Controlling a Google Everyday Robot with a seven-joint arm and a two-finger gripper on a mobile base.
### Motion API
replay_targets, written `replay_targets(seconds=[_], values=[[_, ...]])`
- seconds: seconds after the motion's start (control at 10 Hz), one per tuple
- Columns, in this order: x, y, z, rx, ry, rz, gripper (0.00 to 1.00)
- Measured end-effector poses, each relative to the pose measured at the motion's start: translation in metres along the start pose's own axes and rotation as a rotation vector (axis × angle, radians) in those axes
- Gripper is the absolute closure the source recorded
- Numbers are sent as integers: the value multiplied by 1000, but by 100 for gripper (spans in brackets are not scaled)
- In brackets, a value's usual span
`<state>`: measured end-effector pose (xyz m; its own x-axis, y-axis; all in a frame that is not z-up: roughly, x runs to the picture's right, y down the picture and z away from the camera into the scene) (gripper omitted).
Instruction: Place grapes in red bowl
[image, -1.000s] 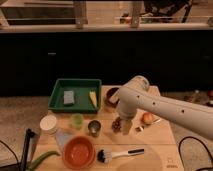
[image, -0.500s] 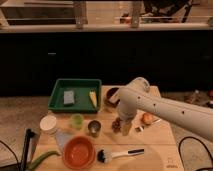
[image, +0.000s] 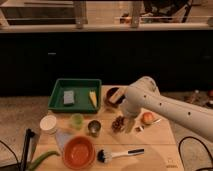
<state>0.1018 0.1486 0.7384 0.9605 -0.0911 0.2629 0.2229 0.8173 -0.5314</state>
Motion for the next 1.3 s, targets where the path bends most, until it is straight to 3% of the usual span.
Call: replay_targets(seconds=[0.2, 0.6, 0.9, 1.3], values=[[6, -6, 3, 1, -65, -69, 20], [10, -9, 28, -32, -109, -167, 20], [18, -15, 54, -18, -125, -182, 20], [30, -27, 72, 11, -156, -167, 20]])
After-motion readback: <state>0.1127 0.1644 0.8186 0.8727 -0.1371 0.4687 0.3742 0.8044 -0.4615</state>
